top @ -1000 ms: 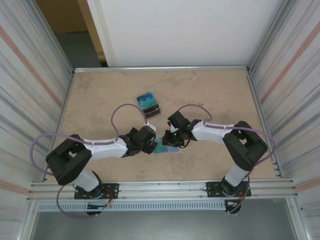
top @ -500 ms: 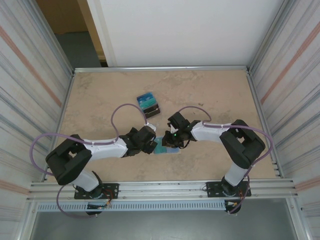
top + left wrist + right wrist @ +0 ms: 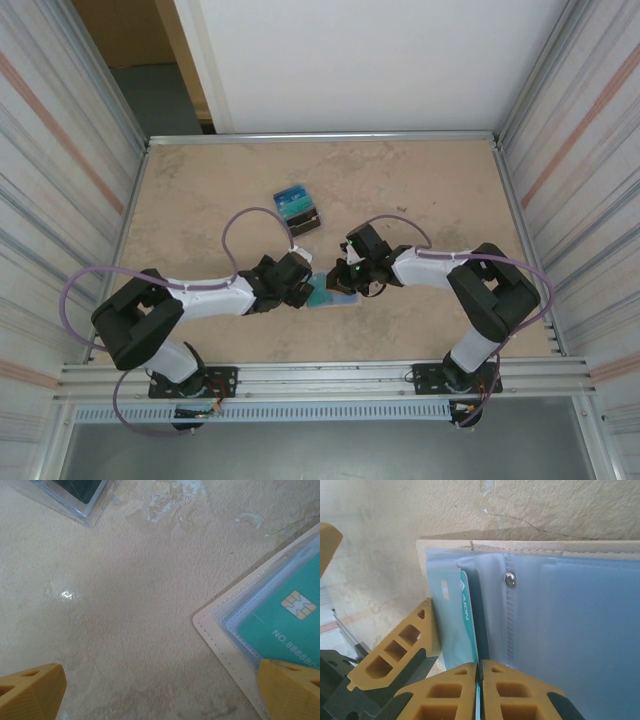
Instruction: Take the credit cards out of the card holder
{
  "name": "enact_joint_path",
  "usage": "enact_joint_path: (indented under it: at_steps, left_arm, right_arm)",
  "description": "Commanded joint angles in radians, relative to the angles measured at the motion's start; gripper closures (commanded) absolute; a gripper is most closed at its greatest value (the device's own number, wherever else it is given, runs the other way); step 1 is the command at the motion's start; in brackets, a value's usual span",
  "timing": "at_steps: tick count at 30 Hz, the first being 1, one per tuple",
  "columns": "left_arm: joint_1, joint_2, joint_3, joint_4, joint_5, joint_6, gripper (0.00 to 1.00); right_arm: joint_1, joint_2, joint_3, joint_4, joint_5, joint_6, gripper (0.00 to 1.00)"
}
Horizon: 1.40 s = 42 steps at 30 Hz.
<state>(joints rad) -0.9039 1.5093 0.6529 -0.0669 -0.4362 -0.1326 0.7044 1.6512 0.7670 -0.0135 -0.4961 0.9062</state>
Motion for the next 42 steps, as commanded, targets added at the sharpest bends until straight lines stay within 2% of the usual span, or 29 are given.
enact_joint_path:
  at_steps: [1,10,17,19,42]
  left_arm:
    - [-0.012,0.018,0.022,-0.043,-0.013,-0.009,0.01]
    - [-0.016,0.021,0.026,-0.042,-0.013,-0.007,0.01]
    - [-0.017,0.019,0.027,-0.047,-0.019,-0.012,0.01]
    - [-0.017,0.019,0.027,-0.048,-0.02,-0.009,0.01]
    - [-0.017,0.026,0.033,-0.06,-0.048,0.015,0.01]
  right_arm:
    - [-0.006,-0.027,-0.012,0.044,-0.031,0.017,0.91]
    - [-0.012,0.009,-0.026,0.104,-0.05,0.034,0.88]
    - [-0.025,0.01,-0.041,0.121,-0.057,0.037,0.98]
    - [-0.03,0.005,-0.04,0.108,-0.048,0.032,1.0]
    - [-0.114,-0.04,-0.045,-0.048,0.017,-0.059,1.0]
